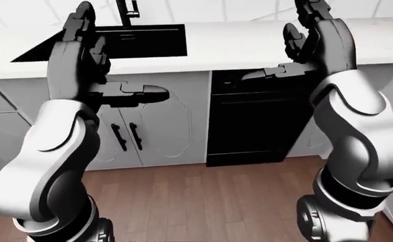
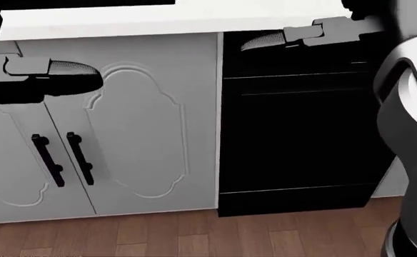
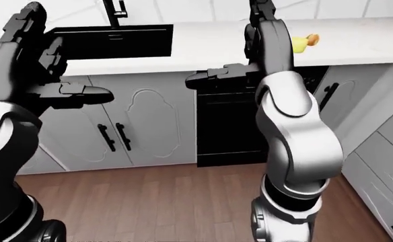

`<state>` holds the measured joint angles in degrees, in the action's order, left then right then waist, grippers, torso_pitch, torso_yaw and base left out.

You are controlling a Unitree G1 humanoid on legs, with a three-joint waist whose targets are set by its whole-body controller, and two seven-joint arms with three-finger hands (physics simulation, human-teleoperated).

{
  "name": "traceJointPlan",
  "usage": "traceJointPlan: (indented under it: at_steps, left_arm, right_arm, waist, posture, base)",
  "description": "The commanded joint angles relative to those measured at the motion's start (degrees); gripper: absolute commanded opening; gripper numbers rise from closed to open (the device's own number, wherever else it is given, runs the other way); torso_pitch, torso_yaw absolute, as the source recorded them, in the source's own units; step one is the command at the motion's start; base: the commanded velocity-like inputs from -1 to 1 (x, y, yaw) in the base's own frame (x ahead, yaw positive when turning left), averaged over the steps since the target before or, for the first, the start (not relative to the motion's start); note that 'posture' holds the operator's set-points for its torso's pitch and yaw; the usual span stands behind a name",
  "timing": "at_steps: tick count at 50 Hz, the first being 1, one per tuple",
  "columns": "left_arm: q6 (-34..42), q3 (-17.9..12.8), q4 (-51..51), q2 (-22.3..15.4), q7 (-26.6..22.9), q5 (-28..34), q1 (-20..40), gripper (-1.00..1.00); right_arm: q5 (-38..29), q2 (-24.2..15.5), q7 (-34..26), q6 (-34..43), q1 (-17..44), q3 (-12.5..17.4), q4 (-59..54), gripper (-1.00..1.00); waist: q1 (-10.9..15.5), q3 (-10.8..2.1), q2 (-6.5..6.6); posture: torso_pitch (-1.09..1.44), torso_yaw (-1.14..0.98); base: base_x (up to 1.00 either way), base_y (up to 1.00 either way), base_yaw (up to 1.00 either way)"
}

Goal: Place the bread and cheese on the cutting board.

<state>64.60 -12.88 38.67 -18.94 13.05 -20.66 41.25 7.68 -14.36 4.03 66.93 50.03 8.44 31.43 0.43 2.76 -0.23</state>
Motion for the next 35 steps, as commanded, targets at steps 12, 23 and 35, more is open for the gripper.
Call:
traceJointPlan:
  at_steps: [12,23,35]
  left_arm:
    - [-2.55,-1.96,1.6,-0.51,0.44,1.21,2.11,1.0]
    - [-2.01,-0.99,1.58,-0.41,-0.26,2.62,1.84,1.0]
    - [-3.53,-0.46,1.29,0.07,-1.39,4.12,0.53,1.0]
  right_arm:
    - [1.21,-0.41,0.06,-0.68,3.45,0.01,1.85,1.0]
    - [2.11,-0.38,0.62,-1.11,3.3,0.1,1.59,1.0]
    - [2.42,-0.46,0.91,-1.44,3.35,-0.28,1.32,1.0]
  waist:
    - [0.3,-2.09,2.98]
    - [0.43,-1.6,-1.12]
    - [0.34,-1.7,4.12]
  posture:
    - [0.0,0.0]
    - [0.0,0.0]
    - [0.0,0.0]
  base:
    - [0.0,-0.51,0.0]
    - [0.0,-0.54,0.0]
    - [0.0,-0.54,0.0]
